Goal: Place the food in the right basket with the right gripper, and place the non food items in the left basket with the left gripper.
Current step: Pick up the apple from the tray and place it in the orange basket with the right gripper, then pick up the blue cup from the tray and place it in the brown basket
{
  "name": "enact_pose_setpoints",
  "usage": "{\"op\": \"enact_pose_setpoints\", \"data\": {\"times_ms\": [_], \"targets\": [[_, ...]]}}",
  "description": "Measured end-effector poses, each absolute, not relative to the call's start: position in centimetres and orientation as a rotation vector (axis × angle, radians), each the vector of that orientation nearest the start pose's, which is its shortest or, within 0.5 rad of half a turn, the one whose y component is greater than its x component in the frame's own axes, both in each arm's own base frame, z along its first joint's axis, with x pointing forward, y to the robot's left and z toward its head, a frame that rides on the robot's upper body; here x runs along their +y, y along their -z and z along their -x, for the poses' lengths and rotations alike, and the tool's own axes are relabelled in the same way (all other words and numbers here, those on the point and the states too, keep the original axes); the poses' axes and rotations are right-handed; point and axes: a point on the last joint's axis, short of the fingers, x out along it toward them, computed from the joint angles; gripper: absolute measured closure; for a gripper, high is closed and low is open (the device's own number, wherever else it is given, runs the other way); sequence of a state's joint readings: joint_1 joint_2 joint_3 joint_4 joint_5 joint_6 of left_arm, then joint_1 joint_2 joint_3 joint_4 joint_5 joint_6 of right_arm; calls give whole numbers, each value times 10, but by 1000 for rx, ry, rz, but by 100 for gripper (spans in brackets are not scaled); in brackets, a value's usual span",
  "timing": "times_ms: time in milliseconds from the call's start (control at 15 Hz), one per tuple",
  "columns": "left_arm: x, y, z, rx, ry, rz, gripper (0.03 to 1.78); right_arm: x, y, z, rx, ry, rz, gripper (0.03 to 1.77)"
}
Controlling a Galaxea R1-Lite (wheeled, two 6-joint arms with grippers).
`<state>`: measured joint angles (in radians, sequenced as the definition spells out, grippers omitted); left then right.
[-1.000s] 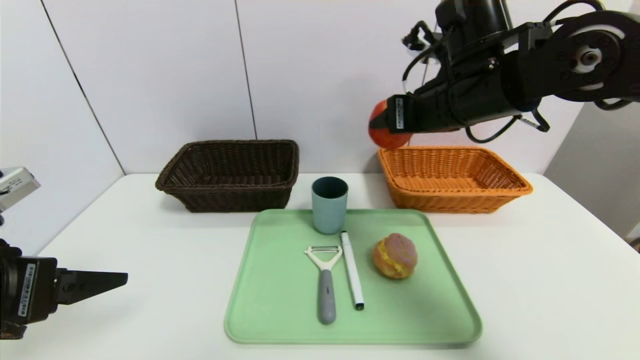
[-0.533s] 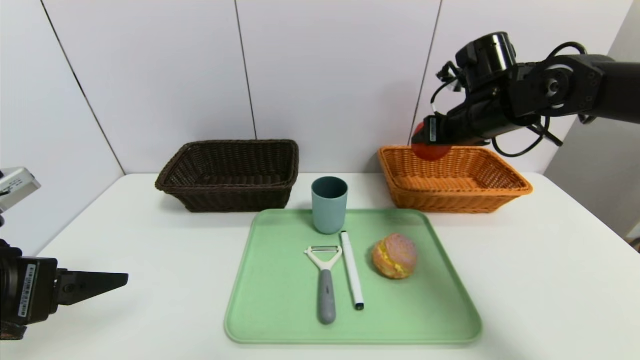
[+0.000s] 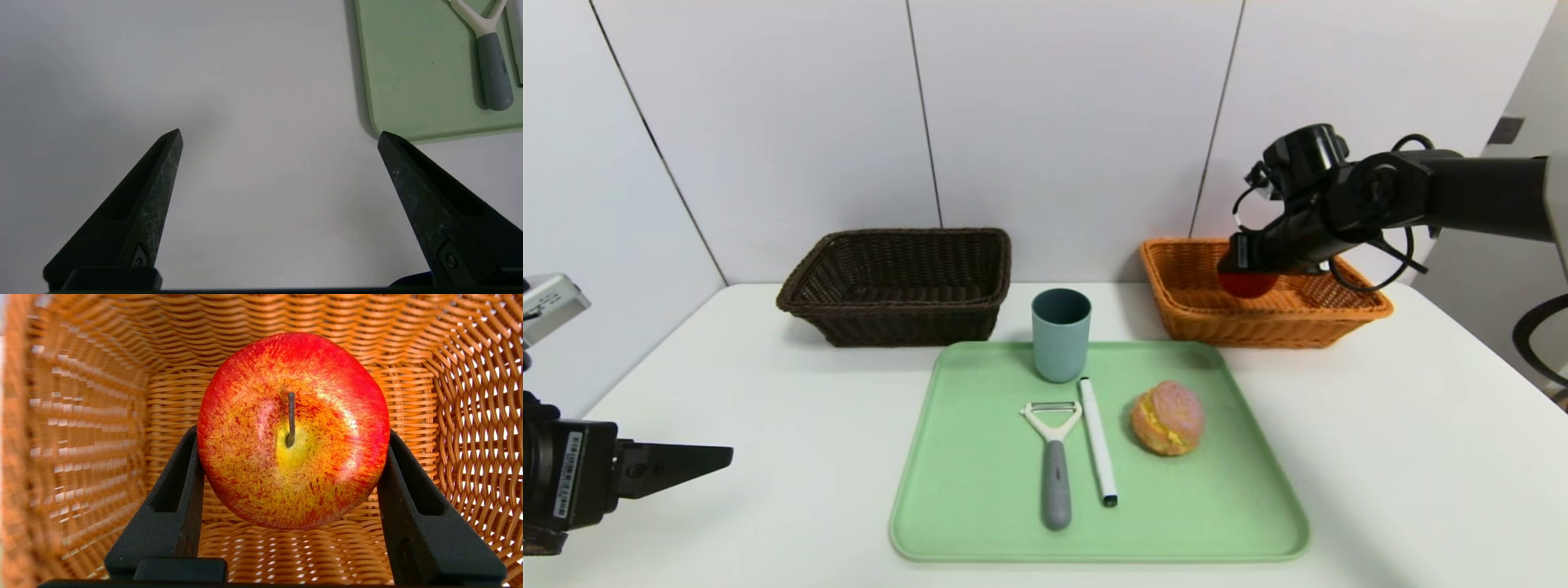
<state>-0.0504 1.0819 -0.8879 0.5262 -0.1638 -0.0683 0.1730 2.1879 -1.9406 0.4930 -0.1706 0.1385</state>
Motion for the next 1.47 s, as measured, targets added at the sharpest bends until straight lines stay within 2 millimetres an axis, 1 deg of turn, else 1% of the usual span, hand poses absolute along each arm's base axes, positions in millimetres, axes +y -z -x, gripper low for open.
{"op": "enact_pose_setpoints", "data": {"times_ms": [67, 133, 267, 600, 733, 867, 1067, 1267, 1467], "targets": [[-10, -237, -122, 730, 180, 106, 12, 70, -203, -433, 735, 53, -6, 64], [-10, -237, -122, 732, 180, 106, 12, 69, -200, -434, 742, 53, -6, 55], [-10, -237, -123, 733, 180, 106, 12, 68, -197, -436, 749, 53, -7, 44], [-10, -237, -124, 736, 180, 106, 12, 67, -196, -436, 753, 48, 1, 28], [-10, -238, -124, 733, 179, 106, 12, 65, -199, -435, 746, 51, -3, 23], [-10, -240, -125, 716, 181, 104, 12, 64, -211, -430, 720, 48, -7, 20], [-13, -246, -131, 646, 207, 97, 12, 64, -242, -411, 671, 33, -12, 16], [-27, -250, -141, 585, 293, 70, 12, 67, -276, -379, 639, -3, -20, 14], [-52, -253, -158, 506, 430, 38, 12, 74, -308, -342, 615, -67, -30, 12]]}}
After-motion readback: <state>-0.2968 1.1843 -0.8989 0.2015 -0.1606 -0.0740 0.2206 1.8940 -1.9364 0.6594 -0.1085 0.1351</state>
